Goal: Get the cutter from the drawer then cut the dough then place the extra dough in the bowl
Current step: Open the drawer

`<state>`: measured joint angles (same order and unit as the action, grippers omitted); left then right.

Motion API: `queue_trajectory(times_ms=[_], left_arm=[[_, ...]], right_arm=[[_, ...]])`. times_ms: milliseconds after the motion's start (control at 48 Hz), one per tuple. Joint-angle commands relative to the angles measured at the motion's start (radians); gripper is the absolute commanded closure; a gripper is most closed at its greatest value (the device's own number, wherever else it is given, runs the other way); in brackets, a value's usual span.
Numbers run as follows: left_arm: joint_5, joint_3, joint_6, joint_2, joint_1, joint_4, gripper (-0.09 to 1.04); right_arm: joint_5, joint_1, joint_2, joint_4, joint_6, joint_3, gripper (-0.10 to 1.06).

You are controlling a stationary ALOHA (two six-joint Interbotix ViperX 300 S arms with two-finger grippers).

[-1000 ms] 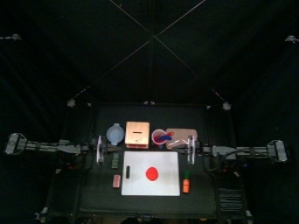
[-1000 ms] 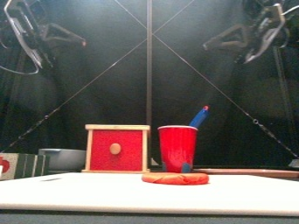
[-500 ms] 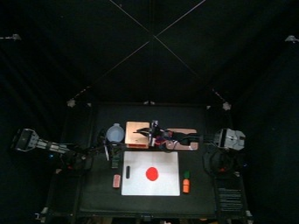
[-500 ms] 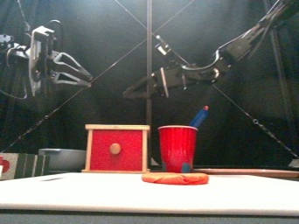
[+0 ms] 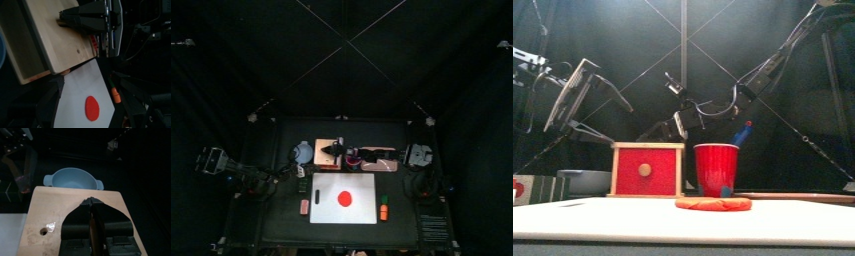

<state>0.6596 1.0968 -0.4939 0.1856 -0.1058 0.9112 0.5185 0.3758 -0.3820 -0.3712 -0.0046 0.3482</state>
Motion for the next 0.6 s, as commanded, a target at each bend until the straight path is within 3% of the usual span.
queue_trajectory(times_ms=[21, 271, 604], left_arm=[[0.008, -0.071, -0.048, -0.081, 0.003, -0.008, -0.09], [0.009, -0.126, -0.204, -0.201, 0.021, 0.009, -0.09], [0.014, -0.183, -0.225, -0.284, 0.091, 0.035, 0.0]], right_arm=[[-0.011, 0.0, 0.011, -0.009, -0.003, -0.009, 0.98], [-0.014, -0.002, 0.009, -0.025, -0.003, -0.014, 0.98], [-0.014, -0.005, 0.009, -0.023, -0.002, -0.021, 0.98]])
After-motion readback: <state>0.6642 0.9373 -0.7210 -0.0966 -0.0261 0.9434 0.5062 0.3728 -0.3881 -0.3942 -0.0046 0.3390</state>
